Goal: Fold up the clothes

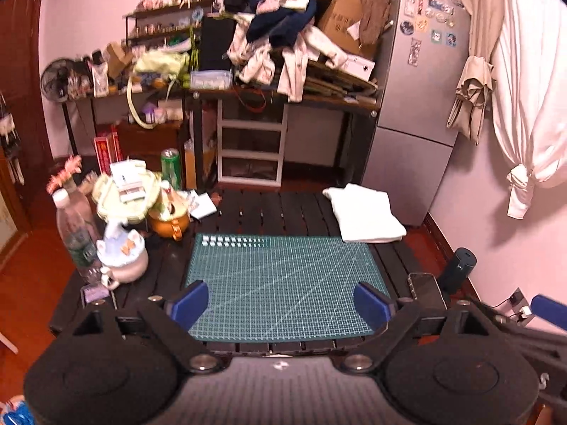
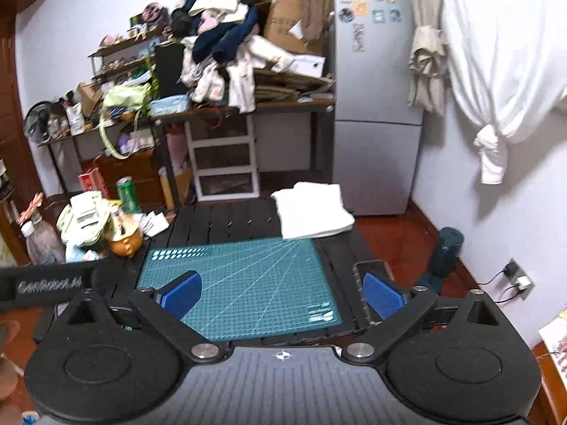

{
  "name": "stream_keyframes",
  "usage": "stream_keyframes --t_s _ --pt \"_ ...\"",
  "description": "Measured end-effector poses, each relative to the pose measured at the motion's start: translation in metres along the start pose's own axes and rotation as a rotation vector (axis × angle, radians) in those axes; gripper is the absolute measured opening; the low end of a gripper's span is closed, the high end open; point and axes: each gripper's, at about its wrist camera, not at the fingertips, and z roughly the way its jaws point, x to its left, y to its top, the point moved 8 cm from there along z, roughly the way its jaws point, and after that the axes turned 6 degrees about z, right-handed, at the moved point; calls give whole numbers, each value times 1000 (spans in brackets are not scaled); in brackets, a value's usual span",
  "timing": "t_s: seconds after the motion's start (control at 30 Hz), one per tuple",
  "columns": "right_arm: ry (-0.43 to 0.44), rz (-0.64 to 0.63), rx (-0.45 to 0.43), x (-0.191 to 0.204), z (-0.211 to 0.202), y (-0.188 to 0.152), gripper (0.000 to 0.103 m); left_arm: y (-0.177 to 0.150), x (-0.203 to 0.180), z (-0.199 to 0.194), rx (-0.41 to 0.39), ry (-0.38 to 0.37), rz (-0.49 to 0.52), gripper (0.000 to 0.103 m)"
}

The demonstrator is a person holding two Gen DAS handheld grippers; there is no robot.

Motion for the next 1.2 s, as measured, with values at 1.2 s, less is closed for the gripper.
stream_keyframes --t_s 1.2 --pt "16 -8 38 23 -5 -11 98 -9 10 -2 68 52 -3 89"
